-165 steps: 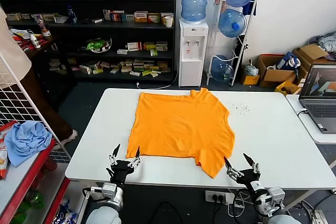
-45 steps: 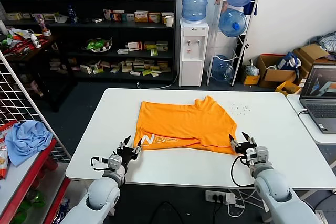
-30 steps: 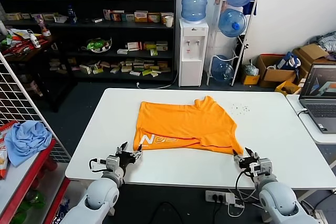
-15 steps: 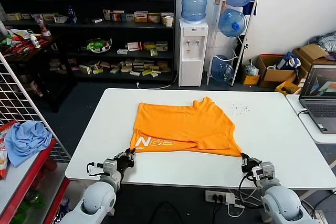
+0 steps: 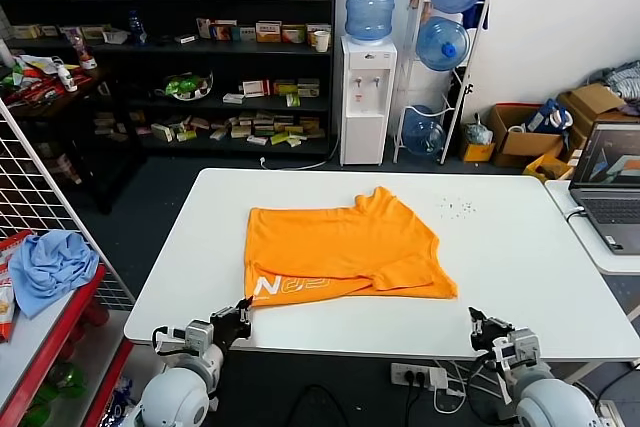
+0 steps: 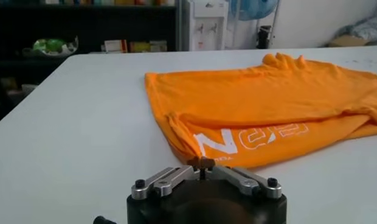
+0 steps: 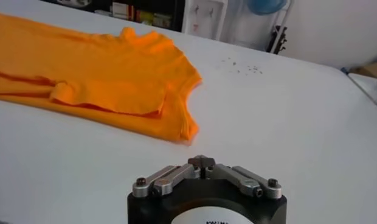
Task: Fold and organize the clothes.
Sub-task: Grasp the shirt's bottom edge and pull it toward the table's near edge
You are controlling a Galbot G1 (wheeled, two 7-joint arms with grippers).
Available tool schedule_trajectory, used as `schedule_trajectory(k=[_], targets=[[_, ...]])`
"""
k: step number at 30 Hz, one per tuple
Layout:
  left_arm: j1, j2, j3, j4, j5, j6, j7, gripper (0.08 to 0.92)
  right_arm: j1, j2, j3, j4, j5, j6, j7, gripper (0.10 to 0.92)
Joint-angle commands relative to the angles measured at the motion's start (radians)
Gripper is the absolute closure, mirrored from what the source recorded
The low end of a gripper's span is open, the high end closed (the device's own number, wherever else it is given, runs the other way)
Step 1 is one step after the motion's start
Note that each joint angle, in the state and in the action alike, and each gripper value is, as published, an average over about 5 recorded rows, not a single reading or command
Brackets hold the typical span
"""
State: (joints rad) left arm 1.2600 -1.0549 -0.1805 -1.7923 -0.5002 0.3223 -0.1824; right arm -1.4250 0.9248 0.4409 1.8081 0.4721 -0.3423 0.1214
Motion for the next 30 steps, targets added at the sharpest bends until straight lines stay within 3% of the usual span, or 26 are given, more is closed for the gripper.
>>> schedule_trajectory(k=[1,17,20,30], targets=[[0.058,0.022,-0.001,-0.07,0.002,0.002,0.0,0.9,0.004,0.032,0.014,-0.02,-0.051,0.168,-0.02,0.836],[0.041,0.003,0.013,-0.04,0.019,-0.008,0.01,0.9,0.198,0.123,-0.035,-0.24,0.013,0.206,-0.056,0.389],[0.041,0.003,0.012,-0.038,0.02,-0.01,0.011,0.9,0.236,0.146,-0.06,-0.287,0.001,0.202,-0.067,0.404],[0.045,0.011,0.007,-0.038,0.018,-0.021,0.019,0.9,0.222,0.145,-0.086,-0.271,-0.067,0.149,-0.071,0.689]])
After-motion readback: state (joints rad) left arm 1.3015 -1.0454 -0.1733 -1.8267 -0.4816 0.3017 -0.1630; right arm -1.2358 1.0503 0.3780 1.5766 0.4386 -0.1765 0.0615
